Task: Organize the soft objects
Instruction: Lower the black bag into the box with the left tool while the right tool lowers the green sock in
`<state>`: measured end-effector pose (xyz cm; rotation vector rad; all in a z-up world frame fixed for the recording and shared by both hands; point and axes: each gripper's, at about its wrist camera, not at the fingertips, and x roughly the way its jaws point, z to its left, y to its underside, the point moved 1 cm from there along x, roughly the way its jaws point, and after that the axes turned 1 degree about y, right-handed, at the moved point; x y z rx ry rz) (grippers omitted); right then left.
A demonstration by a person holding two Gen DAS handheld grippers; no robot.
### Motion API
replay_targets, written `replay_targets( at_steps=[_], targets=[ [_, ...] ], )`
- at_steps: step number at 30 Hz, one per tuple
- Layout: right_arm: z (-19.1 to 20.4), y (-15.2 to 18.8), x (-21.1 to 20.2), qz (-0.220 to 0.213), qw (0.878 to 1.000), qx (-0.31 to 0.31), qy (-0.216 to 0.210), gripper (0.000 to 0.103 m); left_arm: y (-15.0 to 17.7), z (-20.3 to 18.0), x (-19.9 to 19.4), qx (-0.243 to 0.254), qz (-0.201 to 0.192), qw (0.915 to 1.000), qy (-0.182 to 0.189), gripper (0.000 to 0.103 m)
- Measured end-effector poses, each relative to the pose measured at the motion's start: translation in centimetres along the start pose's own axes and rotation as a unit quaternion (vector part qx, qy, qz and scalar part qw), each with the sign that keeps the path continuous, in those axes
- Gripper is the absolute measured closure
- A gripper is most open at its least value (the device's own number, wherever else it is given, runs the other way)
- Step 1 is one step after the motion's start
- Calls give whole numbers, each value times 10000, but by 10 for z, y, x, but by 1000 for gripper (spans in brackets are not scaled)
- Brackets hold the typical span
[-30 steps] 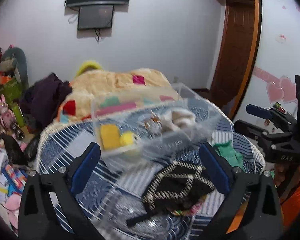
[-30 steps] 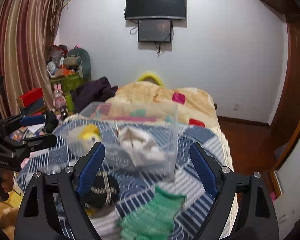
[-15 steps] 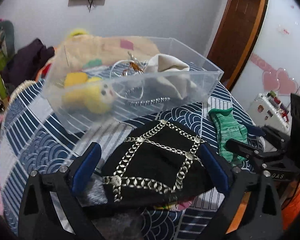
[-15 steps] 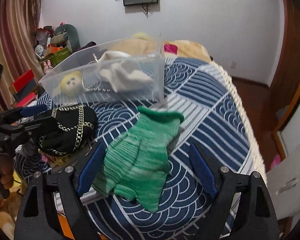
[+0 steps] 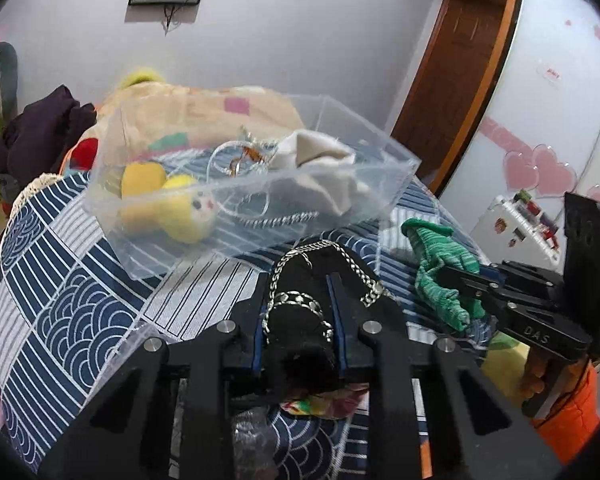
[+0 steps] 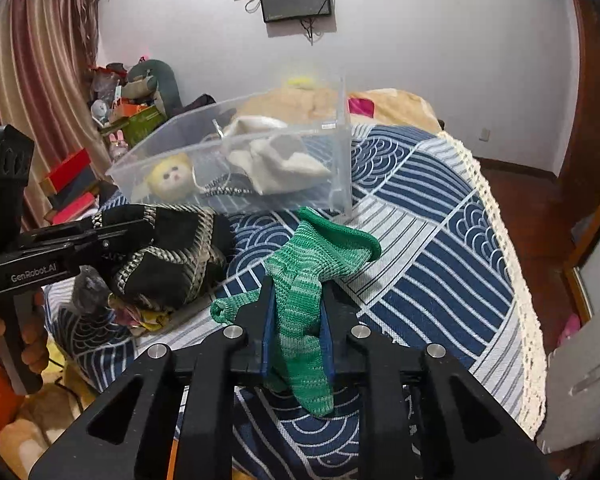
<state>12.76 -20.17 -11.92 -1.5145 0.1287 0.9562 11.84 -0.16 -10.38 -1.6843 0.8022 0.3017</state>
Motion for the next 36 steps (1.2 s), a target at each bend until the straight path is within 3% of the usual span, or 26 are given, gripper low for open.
replay_targets(
  at_steps=[12, 24, 30, 36],
  targets=[
    [19, -34, -36, -732, 9971, -170, -109, 86, -30, -3, -51, 76, -805, 9967, -29, 82],
    [35, -88, -19, -1253, 9911, -431, -152, 86, -83, 15, -76, 120, -1615, 9856, -490, 83],
    [43, -110, 5, -1232, 9907, -545, -182, 86, -103, 31, -58, 29, -1694, 9837, -610, 83],
    [55, -118, 39, -922, 9927, -746, -221, 86, -111, 50, -17, -135, -1420, 9874, -678, 83]
  ],
)
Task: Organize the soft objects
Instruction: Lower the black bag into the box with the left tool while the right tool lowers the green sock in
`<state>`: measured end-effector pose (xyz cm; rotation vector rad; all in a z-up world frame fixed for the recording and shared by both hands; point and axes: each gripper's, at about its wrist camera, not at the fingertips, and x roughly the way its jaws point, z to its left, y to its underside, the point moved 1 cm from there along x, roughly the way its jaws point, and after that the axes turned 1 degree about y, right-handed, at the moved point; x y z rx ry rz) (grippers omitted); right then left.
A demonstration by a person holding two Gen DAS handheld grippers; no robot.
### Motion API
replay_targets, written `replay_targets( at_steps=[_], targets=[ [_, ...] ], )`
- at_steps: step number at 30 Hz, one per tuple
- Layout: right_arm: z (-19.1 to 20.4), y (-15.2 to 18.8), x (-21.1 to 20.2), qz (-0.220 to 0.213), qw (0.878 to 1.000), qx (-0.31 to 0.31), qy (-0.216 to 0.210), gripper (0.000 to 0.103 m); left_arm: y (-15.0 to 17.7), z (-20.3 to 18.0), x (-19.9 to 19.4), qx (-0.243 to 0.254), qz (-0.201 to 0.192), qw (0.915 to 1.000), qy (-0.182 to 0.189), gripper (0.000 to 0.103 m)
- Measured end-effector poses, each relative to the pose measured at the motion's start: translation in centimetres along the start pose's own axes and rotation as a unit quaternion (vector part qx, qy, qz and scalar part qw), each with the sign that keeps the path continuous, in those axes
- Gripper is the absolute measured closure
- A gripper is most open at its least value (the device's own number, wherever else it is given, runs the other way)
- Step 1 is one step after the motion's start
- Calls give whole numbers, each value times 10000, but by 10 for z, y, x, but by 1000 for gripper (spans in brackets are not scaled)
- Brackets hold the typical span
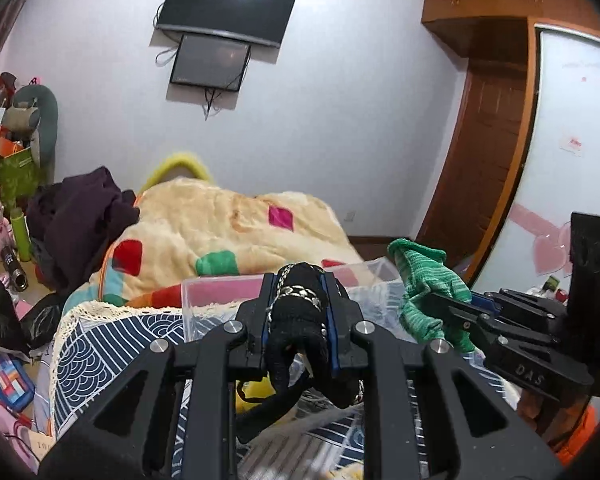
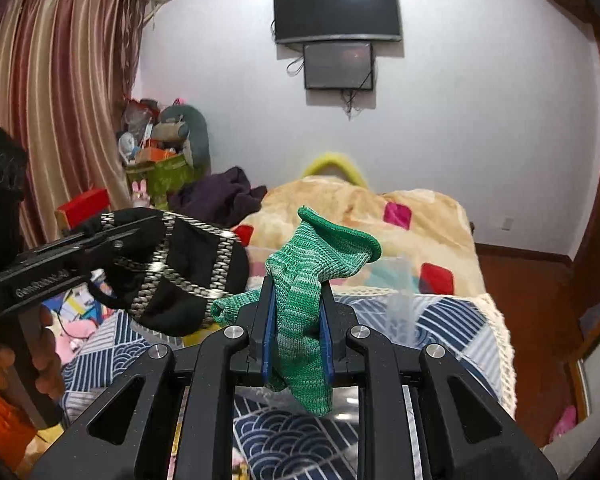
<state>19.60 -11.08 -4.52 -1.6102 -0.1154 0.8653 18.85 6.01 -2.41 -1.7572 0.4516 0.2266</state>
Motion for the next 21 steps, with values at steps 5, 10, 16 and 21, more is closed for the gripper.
replay_targets(
  at_steps=[5, 10, 16, 21],
  targets=[
    [1, 9, 31, 406, 9991, -77, -57, 86, 16, 4, 36, 87, 402, 9991, -98, 83],
    [2, 18, 47, 698, 9974, -144, -51, 86, 31, 9, 59, -7, 810, 9967, -32, 82],
    [2, 20, 48, 832, 9963, -219, -11, 73, 38, 8, 61, 23, 993, 9950, -61, 80],
    [1, 19, 44, 834, 9962, -214, 144, 51, 37, 5, 49, 65, 1050, 9944, -27, 70]
  ],
)
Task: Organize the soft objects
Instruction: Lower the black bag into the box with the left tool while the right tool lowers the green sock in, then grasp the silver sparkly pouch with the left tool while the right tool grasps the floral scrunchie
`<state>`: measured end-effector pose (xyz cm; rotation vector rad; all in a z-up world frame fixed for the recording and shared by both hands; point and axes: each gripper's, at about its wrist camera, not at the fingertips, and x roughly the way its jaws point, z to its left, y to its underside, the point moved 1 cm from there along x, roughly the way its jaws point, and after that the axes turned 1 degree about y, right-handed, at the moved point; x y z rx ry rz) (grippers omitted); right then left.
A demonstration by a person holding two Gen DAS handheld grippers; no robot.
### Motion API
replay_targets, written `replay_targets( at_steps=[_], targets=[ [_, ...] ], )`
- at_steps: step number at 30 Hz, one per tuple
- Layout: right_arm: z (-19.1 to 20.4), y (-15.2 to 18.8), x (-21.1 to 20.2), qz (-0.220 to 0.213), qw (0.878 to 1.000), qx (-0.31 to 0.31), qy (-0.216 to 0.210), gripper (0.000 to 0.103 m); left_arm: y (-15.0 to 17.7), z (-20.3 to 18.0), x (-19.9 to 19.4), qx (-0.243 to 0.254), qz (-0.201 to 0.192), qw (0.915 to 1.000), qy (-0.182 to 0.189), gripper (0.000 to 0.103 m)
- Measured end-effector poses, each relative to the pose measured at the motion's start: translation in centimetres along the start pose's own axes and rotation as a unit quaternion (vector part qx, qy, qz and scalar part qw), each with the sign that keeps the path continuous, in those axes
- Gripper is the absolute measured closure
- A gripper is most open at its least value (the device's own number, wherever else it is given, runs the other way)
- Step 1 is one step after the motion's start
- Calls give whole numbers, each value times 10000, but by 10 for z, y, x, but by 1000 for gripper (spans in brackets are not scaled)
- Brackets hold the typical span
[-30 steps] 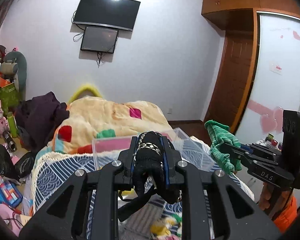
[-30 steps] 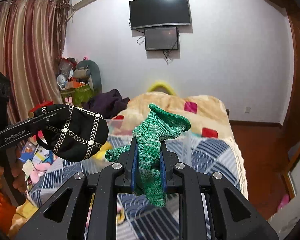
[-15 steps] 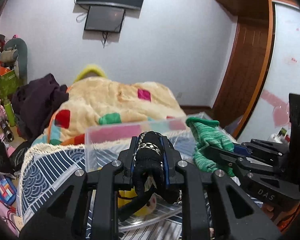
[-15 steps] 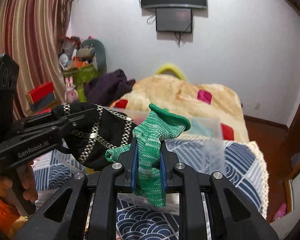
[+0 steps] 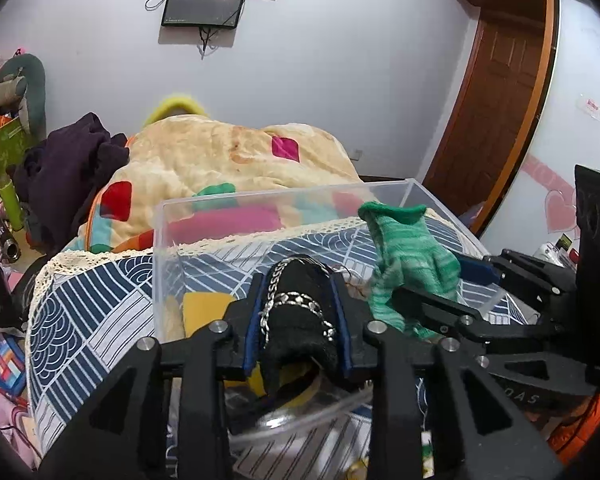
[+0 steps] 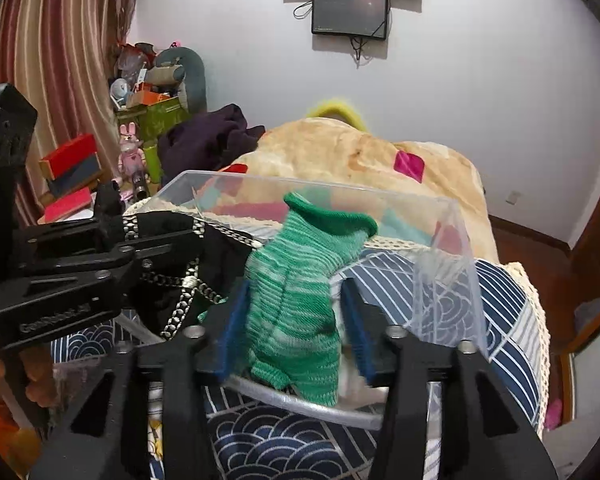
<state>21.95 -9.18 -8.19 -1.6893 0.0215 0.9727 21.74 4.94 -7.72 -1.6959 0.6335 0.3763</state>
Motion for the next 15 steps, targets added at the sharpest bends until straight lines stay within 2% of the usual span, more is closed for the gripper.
replay_targets(
  at_steps=[2, 4, 5, 6, 9, 13, 15],
  targets=[
    [0, 0, -6, -27, 10000, -29, 59, 44, 1, -2, -9, 42, -48, 10000, -33, 61],
    [-1, 1, -15, -118, 9998, -48, 168, 32, 2, -5, -20, 51, -116, 9999, -27, 51],
    [-1, 1, -20, -184, 9996, -51, 204, 30, 1, -6, -27, 47, -159, 9999, -38, 44],
    [-2, 2, -27, -262, 9994, -39, 226, 27, 1, -8, -31, 49, -196, 9998, -53, 41],
    [-3, 1, -45, -451, 9987, 34, 231, 23, 1, -15, -54, 166, -392, 9990, -120, 34],
    [-4, 0, -69, -724, 9971, 147, 207, 17, 1, -22, -81, 280, -622, 9975, -208, 15],
    [-2, 2, -80, -828, 9963, 159, 154, 17, 4, -23, -96, 283, -732, 9967, -211, 11]
  ],
)
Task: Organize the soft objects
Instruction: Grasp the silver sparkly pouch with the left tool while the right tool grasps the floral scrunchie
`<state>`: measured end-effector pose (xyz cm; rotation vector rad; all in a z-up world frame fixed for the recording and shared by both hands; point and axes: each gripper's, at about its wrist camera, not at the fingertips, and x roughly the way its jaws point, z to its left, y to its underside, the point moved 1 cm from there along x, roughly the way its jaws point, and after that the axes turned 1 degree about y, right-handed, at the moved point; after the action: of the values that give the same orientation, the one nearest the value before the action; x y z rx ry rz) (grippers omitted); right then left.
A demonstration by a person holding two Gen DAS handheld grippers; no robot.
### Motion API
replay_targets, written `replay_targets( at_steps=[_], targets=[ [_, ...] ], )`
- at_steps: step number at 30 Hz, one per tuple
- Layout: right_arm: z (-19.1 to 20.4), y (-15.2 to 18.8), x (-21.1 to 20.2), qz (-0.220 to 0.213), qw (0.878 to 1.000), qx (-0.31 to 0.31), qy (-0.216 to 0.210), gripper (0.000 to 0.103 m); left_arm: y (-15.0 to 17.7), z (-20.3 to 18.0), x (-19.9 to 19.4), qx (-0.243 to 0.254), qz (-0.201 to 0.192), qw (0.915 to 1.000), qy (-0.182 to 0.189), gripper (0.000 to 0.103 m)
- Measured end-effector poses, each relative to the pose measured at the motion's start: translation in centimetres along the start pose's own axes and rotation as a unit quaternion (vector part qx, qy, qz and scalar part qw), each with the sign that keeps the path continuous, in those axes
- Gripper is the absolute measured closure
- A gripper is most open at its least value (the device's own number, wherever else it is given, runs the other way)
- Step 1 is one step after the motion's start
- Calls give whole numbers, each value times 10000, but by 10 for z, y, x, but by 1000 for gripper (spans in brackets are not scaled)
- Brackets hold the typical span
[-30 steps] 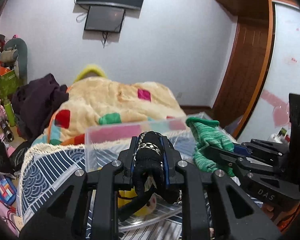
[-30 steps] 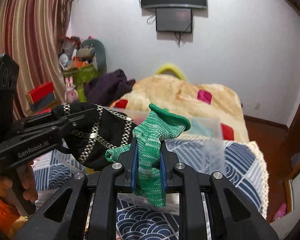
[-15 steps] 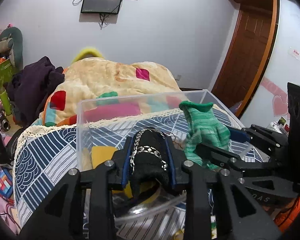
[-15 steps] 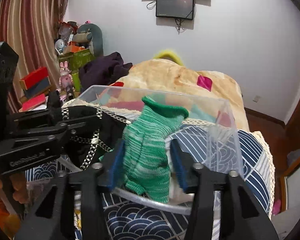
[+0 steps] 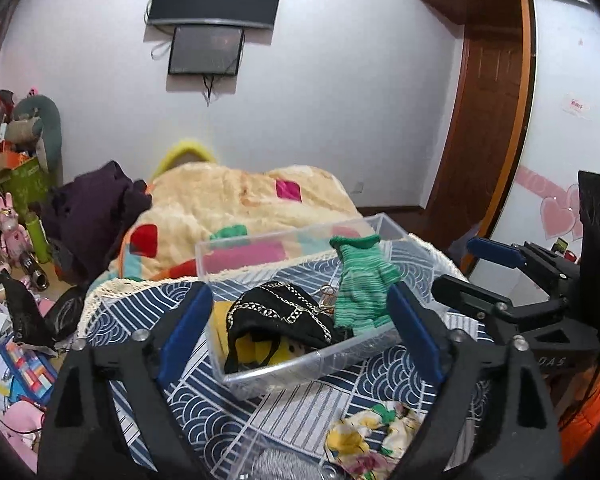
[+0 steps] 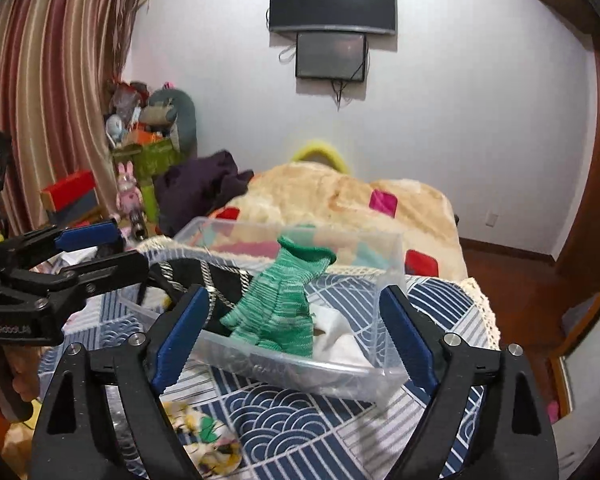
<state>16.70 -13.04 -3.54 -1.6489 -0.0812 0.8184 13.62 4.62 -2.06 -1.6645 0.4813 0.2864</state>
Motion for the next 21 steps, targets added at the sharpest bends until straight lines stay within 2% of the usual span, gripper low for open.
replay_targets(
  at_steps=[2, 6, 8, 18, 21],
  targets=[
    [3, 2, -7, -57, 10000, -33, -30, 16, 3, 1, -9, 0, -30, 10000, -15, 5],
    [12, 16, -14, -42, 9998, -160, -85, 7, 21, 5, -25, -27, 87, 9999, -61, 4],
    [18, 24, -13, 43, 9997, -209, -146, 6, 31, 6, -27, -33, 201, 9997, -106, 4],
    [45, 86, 23, 1100, 9910, -192, -742, 6, 106, 19, -9, -247, 1149, 9928, -218, 4],
    [53, 98, 32, 1345, 9873, -244, -807, 7, 122, 21, -3, -357, 1352, 9900, -184, 4]
  ],
)
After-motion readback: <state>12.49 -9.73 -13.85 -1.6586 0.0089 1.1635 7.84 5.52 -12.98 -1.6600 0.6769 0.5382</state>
